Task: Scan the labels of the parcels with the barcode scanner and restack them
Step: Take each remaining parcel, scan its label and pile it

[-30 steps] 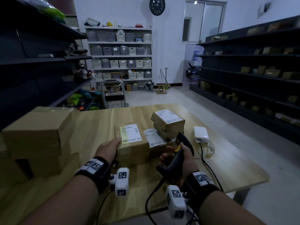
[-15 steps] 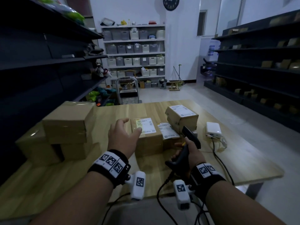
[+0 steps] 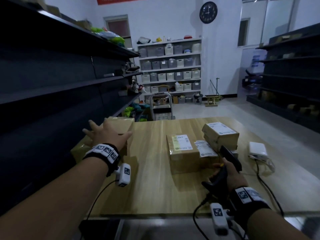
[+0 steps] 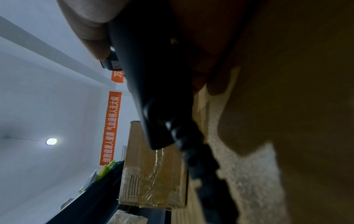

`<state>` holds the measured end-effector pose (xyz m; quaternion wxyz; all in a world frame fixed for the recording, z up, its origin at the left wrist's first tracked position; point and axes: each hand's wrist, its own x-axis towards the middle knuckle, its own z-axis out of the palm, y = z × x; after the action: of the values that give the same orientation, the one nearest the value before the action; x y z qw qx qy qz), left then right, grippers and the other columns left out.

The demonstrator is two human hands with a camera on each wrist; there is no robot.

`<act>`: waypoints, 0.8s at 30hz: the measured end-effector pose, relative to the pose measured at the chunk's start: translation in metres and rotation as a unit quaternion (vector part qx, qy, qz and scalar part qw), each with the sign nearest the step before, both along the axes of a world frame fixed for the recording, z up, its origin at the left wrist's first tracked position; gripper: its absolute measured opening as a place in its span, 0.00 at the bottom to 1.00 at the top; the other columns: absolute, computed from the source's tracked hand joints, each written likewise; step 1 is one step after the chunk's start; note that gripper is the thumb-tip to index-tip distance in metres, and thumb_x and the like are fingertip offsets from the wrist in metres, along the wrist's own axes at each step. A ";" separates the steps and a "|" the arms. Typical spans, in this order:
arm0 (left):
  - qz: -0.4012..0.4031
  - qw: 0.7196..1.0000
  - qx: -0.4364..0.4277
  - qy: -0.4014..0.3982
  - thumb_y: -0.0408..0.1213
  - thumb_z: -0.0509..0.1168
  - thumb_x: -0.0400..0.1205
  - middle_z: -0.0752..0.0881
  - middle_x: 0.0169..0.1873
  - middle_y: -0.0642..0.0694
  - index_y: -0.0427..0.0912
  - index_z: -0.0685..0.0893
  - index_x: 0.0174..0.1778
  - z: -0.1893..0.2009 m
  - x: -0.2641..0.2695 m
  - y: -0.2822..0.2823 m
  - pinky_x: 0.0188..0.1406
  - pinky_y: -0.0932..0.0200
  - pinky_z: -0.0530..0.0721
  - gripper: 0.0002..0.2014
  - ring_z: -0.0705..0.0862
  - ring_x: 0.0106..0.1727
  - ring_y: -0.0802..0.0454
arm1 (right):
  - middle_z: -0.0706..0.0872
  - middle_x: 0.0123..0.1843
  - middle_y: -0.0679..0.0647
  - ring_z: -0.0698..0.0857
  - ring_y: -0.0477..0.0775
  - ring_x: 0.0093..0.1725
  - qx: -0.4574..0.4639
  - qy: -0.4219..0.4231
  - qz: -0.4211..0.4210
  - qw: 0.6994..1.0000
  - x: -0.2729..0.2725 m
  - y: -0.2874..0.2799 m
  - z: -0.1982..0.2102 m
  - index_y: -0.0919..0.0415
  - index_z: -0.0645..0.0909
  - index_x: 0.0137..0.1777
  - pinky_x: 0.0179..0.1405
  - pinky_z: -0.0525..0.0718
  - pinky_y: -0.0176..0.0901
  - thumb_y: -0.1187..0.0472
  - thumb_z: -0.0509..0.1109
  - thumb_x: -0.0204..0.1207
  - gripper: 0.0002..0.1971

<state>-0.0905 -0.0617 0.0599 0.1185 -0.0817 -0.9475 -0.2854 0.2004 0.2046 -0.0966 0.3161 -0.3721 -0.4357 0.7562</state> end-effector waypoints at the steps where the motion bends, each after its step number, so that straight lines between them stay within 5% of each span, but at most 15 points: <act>1: 0.000 1.000 0.003 -0.008 0.73 0.81 0.71 0.42 0.98 0.39 0.52 0.61 0.96 -0.004 -0.002 -0.001 0.89 0.16 0.61 0.61 0.43 0.97 0.24 | 0.89 0.32 0.67 0.90 0.68 0.37 -0.001 -0.009 0.008 1.000 0.000 -0.001 0.002 0.68 0.95 0.52 0.57 0.91 0.78 0.33 0.78 0.73 0.33; 4: 0.008 1.000 -0.001 -0.018 0.73 0.81 0.70 0.49 0.95 0.37 0.45 0.64 0.93 -0.019 -0.009 -0.001 0.87 0.22 0.71 0.61 0.56 0.94 0.26 | 0.85 0.25 0.63 0.88 0.64 0.28 -0.018 -0.005 0.012 1.000 -0.002 0.000 0.005 0.71 0.90 0.53 0.46 0.92 0.64 0.38 0.73 0.82 0.30; 8: 0.001 0.998 0.057 0.008 0.72 0.84 0.65 0.60 0.89 0.38 0.45 0.73 0.85 -0.028 -0.014 -0.006 0.80 0.27 0.80 0.57 0.70 0.86 0.29 | 0.86 0.32 0.65 0.88 0.66 0.36 -0.023 0.026 -0.005 0.999 -0.001 0.002 -0.002 0.70 0.92 0.56 0.62 0.88 0.81 0.38 0.77 0.78 0.30; 12: -0.023 0.989 0.141 0.030 0.69 0.86 0.66 0.66 0.85 0.39 0.47 0.80 0.77 -0.032 0.003 -0.001 0.80 0.31 0.82 0.48 0.75 0.82 0.32 | 0.85 0.29 0.61 0.88 0.64 0.31 -0.043 0.031 -0.015 0.998 -0.003 0.005 -0.003 0.69 0.90 0.58 0.49 0.89 0.60 0.41 0.75 0.81 0.27; 17: -0.066 0.961 0.270 -0.003 0.75 0.81 0.62 0.72 0.79 0.44 0.57 0.78 0.73 -0.031 0.042 0.013 0.69 0.30 0.88 0.46 0.81 0.74 0.36 | 0.84 0.29 0.59 0.87 0.63 0.30 -0.071 0.056 -0.017 0.996 -0.003 0.007 -0.005 0.68 0.91 0.57 0.47 0.88 0.57 0.41 0.77 0.78 0.26; 20: -0.097 0.886 0.442 -0.102 0.70 0.82 0.66 0.85 0.70 0.43 0.53 0.82 0.73 -0.029 0.069 0.019 0.54 0.43 0.92 0.43 0.88 0.62 0.43 | 0.82 0.30 0.58 0.84 0.62 0.31 -0.092 0.082 -0.010 0.992 -0.003 0.009 -0.005 0.67 0.90 0.58 0.44 0.87 0.55 0.43 0.76 0.80 0.24; 24: -0.133 0.761 0.559 -0.302 0.63 0.80 0.75 0.92 0.62 0.37 0.45 0.86 0.71 -0.032 0.103 0.030 0.59 0.31 0.94 0.35 0.90 0.61 0.35 | 0.80 0.30 0.56 0.84 0.59 0.30 -0.124 0.122 0.006 0.985 -0.003 0.007 -0.003 0.64 0.89 0.57 0.44 0.86 0.54 0.45 0.74 0.84 0.20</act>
<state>0.0121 -0.0318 0.0279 -0.1881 -0.0358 -0.5865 -0.7870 0.1972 0.2120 -0.0999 0.3139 -0.3110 -0.2992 0.8457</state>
